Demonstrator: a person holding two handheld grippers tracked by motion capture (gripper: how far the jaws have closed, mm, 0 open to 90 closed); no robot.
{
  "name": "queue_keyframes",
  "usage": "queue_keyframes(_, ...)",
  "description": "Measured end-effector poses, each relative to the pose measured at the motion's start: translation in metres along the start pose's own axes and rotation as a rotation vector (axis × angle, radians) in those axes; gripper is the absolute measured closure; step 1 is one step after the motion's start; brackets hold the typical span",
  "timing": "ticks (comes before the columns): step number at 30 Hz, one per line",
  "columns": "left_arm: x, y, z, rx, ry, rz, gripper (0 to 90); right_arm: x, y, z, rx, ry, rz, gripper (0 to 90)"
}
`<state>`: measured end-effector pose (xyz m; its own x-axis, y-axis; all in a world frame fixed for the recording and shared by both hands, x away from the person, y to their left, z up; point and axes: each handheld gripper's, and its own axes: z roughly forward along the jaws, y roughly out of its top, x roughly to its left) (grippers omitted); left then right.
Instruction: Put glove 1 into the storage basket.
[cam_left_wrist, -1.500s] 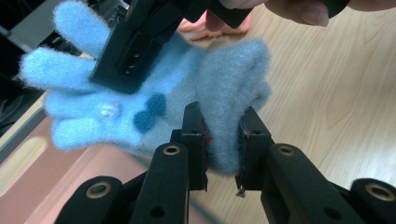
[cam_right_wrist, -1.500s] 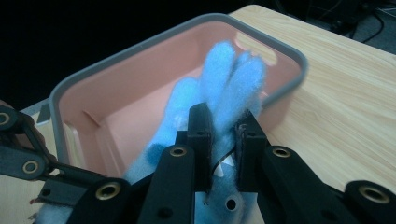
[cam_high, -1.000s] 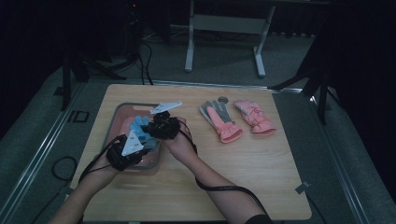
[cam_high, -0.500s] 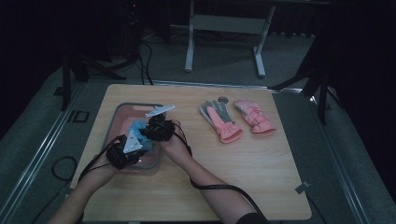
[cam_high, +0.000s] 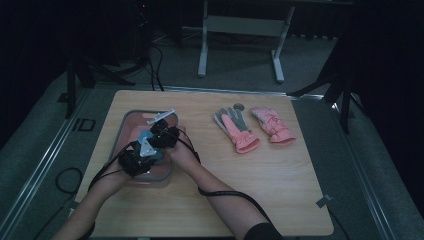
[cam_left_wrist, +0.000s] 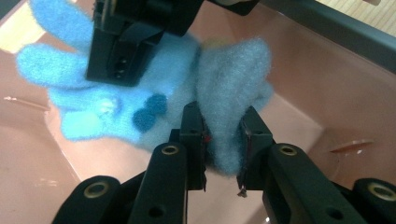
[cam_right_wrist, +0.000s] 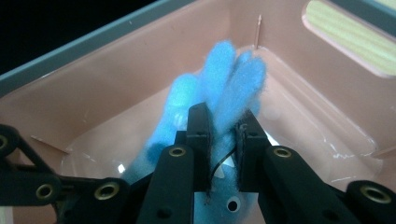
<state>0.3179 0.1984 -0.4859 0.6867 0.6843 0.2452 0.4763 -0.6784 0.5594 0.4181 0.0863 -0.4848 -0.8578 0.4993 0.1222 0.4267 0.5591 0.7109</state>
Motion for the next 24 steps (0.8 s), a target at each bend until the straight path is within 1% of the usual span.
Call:
queue_keyframes(3,0.001,0.001,0.002,0.020,-0.004,-0.010,75.3,0.000,0.002,0.002,0.016,-0.006,0.002,78.7)
queue_keyframes(4,0.001,0.001,0.002,0.024,-0.009,-0.014,72.8,0.000,0.003,0.003,0.024,0.000,0.004,76.7)
queue_keyframes(5,0.001,0.002,0.003,0.027,-0.011,-0.016,69.1,0.000,0.003,0.004,0.030,-0.005,-0.001,72.4)
queue_keyframes(6,0.002,0.001,0.003,0.029,-0.023,-0.021,65.2,0.001,0.004,0.005,0.033,0.004,0.001,67.3)
queue_keyframes(7,0.002,0.001,0.004,0.033,-0.029,-0.025,65.2,0.001,0.004,0.005,0.033,0.004,0.001,67.3)
queue_keyframes(8,0.001,0.001,0.004,0.046,-0.025,-0.030,55.0,0.001,0.006,0.006,0.046,0.018,0.007,58.2)
queue_keyframes(9,0.001,0.001,0.004,0.046,-0.025,-0.030,51.6,0.001,0.006,0.006,0.046,0.018,0.007,58.2)
queue_keyframes(10,0.001,0.000,0.004,0.044,-0.009,-0.037,49.2,0.001,0.007,0.007,0.053,0.020,0.001,53.0)
queue_keyframes(11,0.001,0.000,0.004,0.044,-0.009,-0.037,48.8,0.001,0.007,0.007,0.053,0.020,0.001,53.0)
queue_keyframes(12,0.001,0.000,0.003,0.041,-0.007,-0.045,46.9,0.002,0.007,0.007,0.050,0.013,0.004,51.0)
queue_keyframes(13,0.002,0.000,0.003,0.038,-0.003,-0.064,45.1,0.001,0.007,0.007,0.045,0.017,0.003,49.1)
queue_keyframes(14,0.002,0.000,0.002,0.024,-0.006,-0.074,44.5,0.002,0.007,0.006,0.042,0.011,0.006,47.6)
queue_keyframes(15,0.003,-0.001,0.000,0.010,-0.004,-0.103,43.1,0.001,0.007,0.006,0.044,0.006,0.002,46.5)
queue_keyframes(16,0.003,-0.001,0.000,0.010,-0.004,-0.103,38.5,0.001,0.007,0.006,0.044,0.006,0.002,46.5)
queue_keyframes(17,0.002,-0.002,-0.002,0.002,0.017,-0.126,36.0,-0.001,0.007,0.002,0.033,0.007,0.007,41.4)
queue_keyframes(18,0.002,-0.003,-0.003,-0.004,0.036,-0.138,34.8,-0.002,0.007,0.000,0.026,0.003,0.011,40.1)
queue_keyframes(19,0.001,-0.005,-0.004,-0.006,0.045,-0.143,27.5,-0.004,0.007,-0.003,0.018,0.004,0.013,37.9)
queue_keyframes(20,0.001,-0.005,-0.004,-0.006,0.045,-0.143,18.4,-0.004,0.007,-0.003,0.018,0.004,0.013,37.9)
queue_keyframes(21,0.001,-0.005,-0.004,-0.006,0.045,-0.143,18.4,-0.006,0.007,-0.007,0.004,0.007,0.023,36.4)
queue_keyframes(22,0.002,-0.008,-0.009,-0.045,0.069,-0.181,17.1,-0.009,0.008,-0.014,-0.016,0.018,0.036,31.2)
queue_keyframes(23,0.002,-0.008,-0.009,-0.045,0.069,-0.181,13.8,-0.009,0.008,-0.014,-0.016,0.018,0.036,31.2)
queue_keyframes(24,0.003,-0.009,-0.012,-0.063,0.075,-0.188,13.8,-0.011,0.008,-0.018,-0.027,0.036,0.037,27.9)
